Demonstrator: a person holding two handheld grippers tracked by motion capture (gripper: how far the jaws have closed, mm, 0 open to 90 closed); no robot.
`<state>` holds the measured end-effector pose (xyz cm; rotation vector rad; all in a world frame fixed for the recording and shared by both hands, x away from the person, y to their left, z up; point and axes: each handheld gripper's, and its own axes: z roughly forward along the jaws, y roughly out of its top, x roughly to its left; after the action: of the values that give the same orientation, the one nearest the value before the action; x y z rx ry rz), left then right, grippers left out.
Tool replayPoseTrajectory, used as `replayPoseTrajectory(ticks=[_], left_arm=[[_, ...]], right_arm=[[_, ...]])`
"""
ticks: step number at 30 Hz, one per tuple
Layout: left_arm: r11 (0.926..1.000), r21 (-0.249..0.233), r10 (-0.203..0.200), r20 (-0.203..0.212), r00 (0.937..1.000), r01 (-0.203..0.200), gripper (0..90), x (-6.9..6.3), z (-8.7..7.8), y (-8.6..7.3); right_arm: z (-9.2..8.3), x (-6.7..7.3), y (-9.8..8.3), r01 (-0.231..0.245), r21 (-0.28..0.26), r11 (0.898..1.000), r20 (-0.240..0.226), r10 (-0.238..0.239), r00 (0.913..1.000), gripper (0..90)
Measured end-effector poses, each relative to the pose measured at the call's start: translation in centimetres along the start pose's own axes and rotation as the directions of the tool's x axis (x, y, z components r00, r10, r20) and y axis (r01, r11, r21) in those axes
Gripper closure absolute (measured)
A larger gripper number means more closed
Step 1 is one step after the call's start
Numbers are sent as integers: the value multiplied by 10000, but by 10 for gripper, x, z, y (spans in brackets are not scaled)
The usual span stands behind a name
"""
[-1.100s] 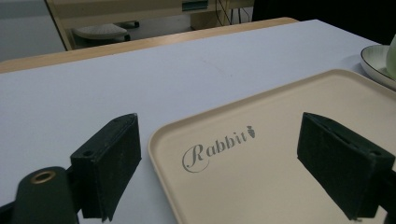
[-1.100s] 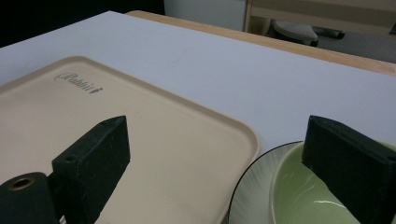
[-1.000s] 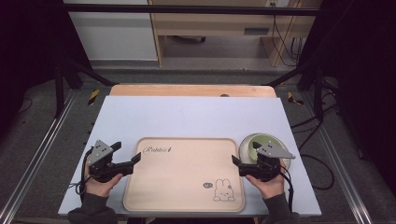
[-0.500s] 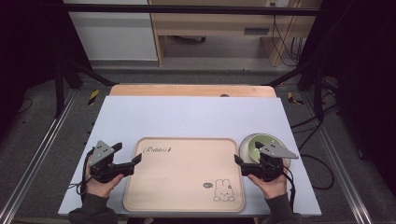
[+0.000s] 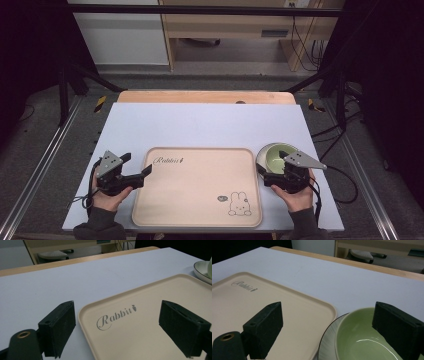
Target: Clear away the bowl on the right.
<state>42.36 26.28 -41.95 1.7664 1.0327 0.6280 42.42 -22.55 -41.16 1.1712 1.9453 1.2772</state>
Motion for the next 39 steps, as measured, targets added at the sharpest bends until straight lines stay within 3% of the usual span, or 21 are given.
replayPoseTrajectory(ticks=[20,39], left_arm=[[10000,33,19,-5,10000,-19,137,0,1,0],[9999,135,63,14,10000,-63,140,-1,3,-1]], right_arm=[[-12,-20,2,-318,75,9995,652,313,9974,101],[-10,-39,-2,-576,778,9953,1337,468,9899,118]])
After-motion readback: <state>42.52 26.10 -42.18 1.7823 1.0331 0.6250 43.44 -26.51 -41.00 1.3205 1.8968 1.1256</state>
